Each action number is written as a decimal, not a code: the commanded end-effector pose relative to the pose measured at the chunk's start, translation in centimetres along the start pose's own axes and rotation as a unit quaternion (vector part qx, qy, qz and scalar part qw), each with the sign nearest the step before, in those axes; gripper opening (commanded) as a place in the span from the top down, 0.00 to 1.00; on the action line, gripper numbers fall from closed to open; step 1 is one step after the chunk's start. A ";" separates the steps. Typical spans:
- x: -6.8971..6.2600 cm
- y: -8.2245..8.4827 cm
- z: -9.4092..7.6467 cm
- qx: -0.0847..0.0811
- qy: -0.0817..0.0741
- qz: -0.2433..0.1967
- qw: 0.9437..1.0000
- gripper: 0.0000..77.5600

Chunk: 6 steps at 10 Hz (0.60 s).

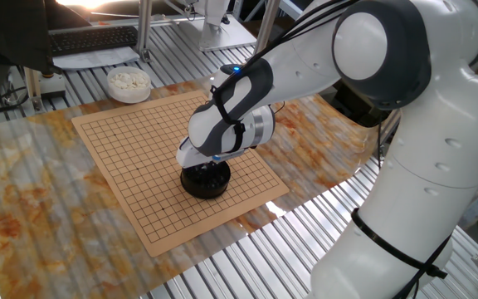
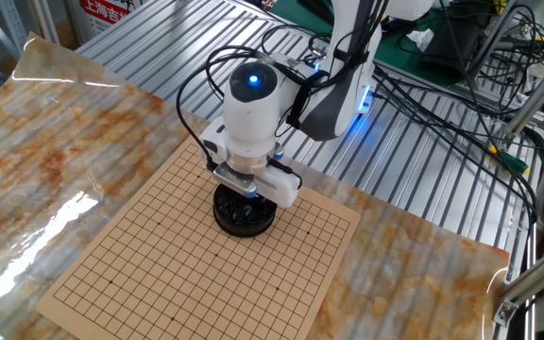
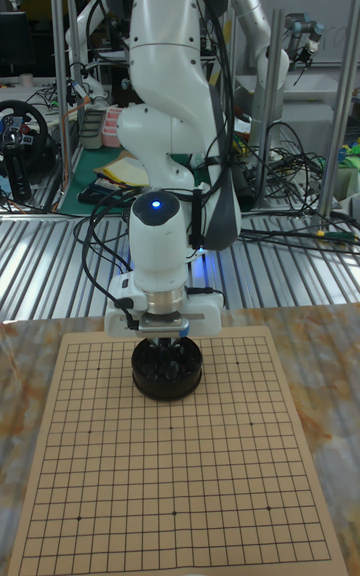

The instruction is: Play the first move as black on the 3-4 point in the upper right corner of the Go board

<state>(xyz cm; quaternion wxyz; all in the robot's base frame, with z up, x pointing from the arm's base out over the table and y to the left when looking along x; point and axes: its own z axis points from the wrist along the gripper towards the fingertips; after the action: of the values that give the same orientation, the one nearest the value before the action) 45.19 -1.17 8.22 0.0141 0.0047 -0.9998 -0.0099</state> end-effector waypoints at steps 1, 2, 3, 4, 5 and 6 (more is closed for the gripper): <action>0.1 0.1 -0.6 -0.009 0.013 0.005 1.000 0.98; 0.1 0.2 -0.6 -0.009 0.012 0.005 1.000 0.98; 0.1 0.2 -0.7 -0.009 0.012 0.006 1.000 0.98; 0.1 0.3 -0.7 -0.009 0.012 0.007 1.000 0.98; 0.1 0.3 -0.8 -0.009 0.012 0.007 1.000 0.98; 0.2 0.3 -0.9 -0.010 0.011 0.008 1.000 0.98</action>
<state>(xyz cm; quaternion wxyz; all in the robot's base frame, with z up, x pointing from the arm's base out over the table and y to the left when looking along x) 44.92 -0.93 8.79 0.0283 -0.0016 -0.9994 -0.0185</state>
